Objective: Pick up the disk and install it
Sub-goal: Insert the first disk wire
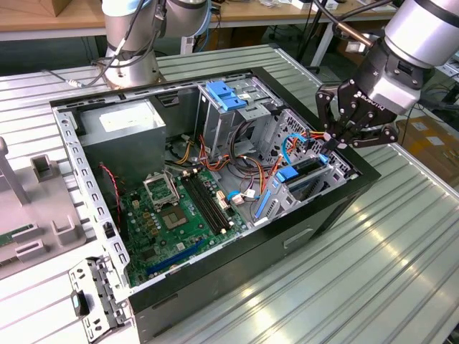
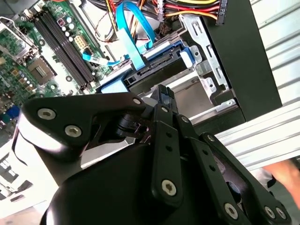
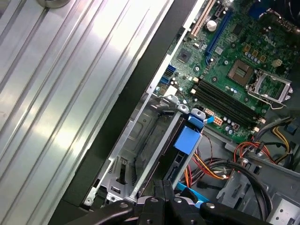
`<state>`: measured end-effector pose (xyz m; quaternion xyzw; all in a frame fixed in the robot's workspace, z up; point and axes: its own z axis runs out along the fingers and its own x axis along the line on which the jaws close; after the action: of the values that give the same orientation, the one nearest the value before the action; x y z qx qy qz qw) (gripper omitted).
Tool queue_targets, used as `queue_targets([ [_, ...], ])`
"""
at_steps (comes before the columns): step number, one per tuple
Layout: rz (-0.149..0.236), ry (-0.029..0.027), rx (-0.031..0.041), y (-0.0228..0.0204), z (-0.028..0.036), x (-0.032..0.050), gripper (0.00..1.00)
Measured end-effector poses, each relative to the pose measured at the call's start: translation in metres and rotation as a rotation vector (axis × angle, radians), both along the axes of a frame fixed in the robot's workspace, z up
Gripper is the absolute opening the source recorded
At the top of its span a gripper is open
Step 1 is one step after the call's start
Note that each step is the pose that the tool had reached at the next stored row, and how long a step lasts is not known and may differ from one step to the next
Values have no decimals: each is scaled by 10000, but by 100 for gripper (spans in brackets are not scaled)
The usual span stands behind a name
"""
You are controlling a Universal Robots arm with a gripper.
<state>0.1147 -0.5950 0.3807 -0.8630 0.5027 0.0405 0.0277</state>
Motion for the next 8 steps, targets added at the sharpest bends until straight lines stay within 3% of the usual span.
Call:
queue_targets([
  [8, 626, 0, 0, 0, 0, 0, 11],
])
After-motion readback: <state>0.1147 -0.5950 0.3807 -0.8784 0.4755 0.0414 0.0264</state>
